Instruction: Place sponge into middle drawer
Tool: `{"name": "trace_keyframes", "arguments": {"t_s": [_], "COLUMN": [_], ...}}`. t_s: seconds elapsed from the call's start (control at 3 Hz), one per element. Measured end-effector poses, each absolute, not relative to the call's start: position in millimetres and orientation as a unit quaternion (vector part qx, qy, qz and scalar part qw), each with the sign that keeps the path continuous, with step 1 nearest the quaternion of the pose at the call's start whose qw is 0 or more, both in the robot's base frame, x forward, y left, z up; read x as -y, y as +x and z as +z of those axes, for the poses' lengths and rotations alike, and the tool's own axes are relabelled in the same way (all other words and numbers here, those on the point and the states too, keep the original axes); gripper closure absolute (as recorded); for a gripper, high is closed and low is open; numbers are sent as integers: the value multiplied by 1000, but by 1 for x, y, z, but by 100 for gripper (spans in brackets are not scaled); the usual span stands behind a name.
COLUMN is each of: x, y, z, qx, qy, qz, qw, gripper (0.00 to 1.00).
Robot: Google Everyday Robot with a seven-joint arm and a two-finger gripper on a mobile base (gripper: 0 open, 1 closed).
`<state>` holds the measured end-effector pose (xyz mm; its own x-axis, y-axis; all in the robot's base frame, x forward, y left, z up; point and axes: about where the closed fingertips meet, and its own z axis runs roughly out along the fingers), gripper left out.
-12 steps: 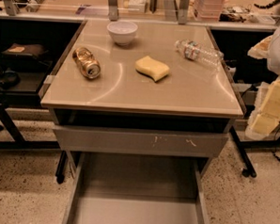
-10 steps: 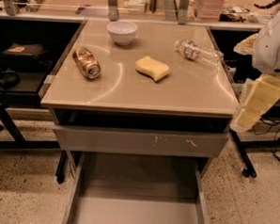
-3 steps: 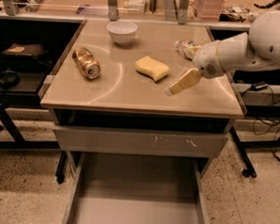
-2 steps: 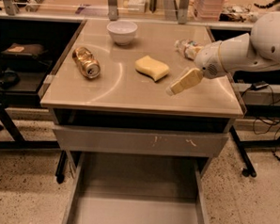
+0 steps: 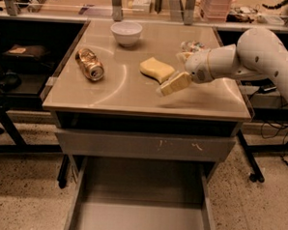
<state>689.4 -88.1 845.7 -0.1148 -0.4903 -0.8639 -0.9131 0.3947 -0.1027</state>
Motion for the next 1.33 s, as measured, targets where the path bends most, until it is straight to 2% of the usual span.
{"name": "trace_keyframes", "arguments": {"t_s": [0.67,1.33], "x": [49,59], "y": [717,737], "z": [846,831], "qx": [-687,-714], "qy": [-500,-483], "qz": [258,234], "qw": [459,448], "gripper": [0,0]}}
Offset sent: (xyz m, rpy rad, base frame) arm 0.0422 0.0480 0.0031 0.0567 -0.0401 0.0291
